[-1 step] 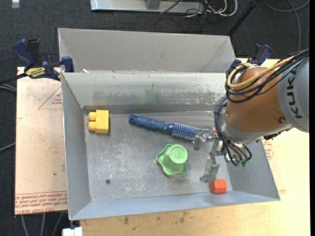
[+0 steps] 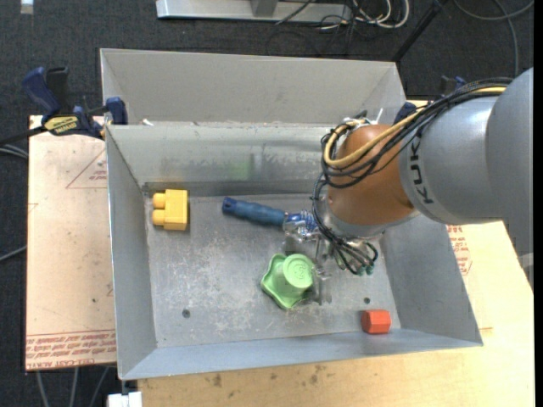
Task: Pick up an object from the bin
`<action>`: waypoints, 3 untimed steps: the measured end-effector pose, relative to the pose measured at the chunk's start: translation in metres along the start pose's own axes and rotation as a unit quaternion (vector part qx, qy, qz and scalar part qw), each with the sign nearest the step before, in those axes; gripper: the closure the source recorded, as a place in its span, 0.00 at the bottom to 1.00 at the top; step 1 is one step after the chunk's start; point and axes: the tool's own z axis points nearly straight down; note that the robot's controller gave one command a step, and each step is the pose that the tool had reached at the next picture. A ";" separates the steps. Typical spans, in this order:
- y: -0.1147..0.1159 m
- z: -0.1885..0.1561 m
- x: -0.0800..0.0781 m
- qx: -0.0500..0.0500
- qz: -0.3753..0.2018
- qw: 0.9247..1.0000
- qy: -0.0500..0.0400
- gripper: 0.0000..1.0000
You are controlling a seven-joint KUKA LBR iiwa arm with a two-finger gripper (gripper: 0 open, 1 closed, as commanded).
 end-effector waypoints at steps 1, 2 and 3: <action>-0.001 -0.003 0.000 0.000 0.001 1.000 -0.002 1.00; 0.000 -0.001 0.001 0.000 0.000 1.000 0.000 0.00; -0.036 -0.069 -0.039 0.002 0.019 1.000 -0.006 0.00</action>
Offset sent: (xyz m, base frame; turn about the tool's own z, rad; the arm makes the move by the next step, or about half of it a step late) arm 0.0000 0.0000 0.0000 0.0000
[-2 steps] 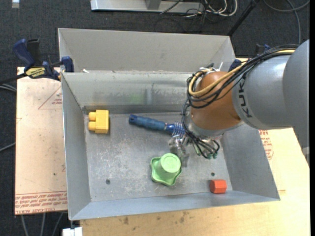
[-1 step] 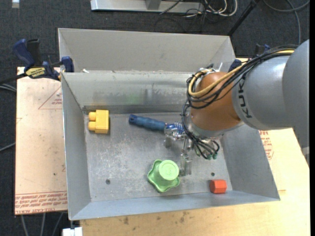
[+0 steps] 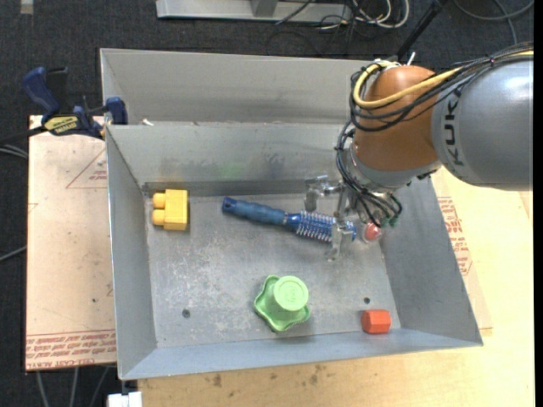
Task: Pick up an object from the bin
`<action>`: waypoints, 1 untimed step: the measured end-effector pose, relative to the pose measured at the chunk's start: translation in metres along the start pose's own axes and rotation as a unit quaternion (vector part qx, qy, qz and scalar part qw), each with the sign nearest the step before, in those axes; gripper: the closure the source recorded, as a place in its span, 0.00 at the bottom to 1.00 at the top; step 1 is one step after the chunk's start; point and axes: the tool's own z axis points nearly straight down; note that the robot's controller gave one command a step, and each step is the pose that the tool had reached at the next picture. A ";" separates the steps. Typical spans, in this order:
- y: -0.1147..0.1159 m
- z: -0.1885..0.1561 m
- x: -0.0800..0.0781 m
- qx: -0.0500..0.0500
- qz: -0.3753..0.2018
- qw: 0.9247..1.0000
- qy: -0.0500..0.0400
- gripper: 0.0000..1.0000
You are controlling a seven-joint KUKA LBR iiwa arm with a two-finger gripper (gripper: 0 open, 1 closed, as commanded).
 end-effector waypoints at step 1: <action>-0.032 0.070 -0.016 -0.001 0.142 0.990 0.007 0.00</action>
Offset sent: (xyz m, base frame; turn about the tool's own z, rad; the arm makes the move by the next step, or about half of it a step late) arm 0.0226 -0.0284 -0.0677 0.2848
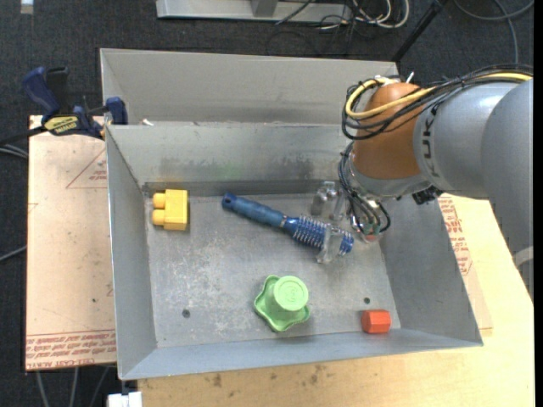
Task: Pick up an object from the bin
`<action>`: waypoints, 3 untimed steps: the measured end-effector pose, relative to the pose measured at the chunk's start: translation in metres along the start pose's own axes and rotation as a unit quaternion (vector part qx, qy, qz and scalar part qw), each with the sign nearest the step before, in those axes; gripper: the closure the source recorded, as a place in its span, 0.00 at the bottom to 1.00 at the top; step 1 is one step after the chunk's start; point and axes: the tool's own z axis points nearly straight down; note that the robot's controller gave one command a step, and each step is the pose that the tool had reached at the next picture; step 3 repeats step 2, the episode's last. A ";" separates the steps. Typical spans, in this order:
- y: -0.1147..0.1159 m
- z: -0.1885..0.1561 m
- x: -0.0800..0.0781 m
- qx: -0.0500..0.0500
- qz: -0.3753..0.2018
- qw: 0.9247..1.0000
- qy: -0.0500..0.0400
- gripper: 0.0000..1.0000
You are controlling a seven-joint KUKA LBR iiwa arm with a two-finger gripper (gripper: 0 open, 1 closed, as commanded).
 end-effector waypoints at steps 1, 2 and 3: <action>0.001 -0.001 0.000 0.000 -0.001 1.000 -0.001 1.00; 0.015 -0.170 -0.004 0.000 -0.015 1.000 -0.005 1.00; 0.015 -0.170 -0.004 0.000 -0.015 1.000 -0.005 1.00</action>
Offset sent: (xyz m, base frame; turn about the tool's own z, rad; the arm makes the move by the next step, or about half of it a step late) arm 0.0000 0.0000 0.0000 0.0000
